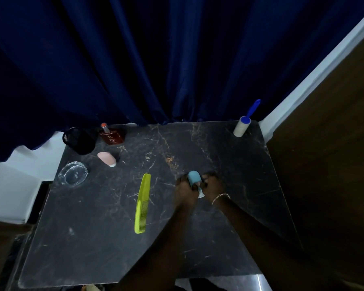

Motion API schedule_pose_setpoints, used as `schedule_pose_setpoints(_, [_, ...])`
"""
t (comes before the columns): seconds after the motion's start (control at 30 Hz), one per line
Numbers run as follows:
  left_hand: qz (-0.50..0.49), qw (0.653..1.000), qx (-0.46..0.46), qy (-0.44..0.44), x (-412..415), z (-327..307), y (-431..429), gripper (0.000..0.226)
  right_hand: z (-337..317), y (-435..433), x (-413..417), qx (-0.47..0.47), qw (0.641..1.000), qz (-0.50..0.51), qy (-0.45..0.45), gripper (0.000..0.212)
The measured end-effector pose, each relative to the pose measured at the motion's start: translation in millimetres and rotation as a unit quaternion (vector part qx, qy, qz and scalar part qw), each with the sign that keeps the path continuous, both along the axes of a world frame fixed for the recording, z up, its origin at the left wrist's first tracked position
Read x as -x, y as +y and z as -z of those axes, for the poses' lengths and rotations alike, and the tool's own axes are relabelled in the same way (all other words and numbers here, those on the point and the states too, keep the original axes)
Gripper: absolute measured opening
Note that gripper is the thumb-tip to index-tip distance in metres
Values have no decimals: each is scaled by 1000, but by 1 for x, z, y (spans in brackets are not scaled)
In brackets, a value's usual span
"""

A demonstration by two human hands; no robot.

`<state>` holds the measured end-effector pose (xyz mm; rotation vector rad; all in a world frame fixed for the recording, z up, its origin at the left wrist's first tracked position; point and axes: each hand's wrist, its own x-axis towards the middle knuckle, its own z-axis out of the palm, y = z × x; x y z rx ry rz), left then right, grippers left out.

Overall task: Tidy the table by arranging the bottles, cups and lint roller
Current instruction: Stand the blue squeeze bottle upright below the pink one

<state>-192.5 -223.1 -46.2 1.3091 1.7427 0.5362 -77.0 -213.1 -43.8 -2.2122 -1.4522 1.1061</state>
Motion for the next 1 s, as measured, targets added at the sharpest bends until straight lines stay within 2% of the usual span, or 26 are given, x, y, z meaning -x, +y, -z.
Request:
schedule_pose_setpoints(0.33, [-55,994,2,-98,9,-4,-6,44,-3,-8,14,-20,999,31,27,30])
schedule_pose_setpoints(0.67, [-100,990,-12,-99,66,-29,2,37,-21,-3,71,-59,998,10,25,28])
schedule_pose_setpoints(0.83, [-105,987,-23,-117,109,-35,7,23,-30,4,111,-91,994,11,54,27])
schedule_pose_setpoints(1.0, [-161,979,-24,-124,150,-38,15,26,-34,13,153,-106,991,-13,76,29])
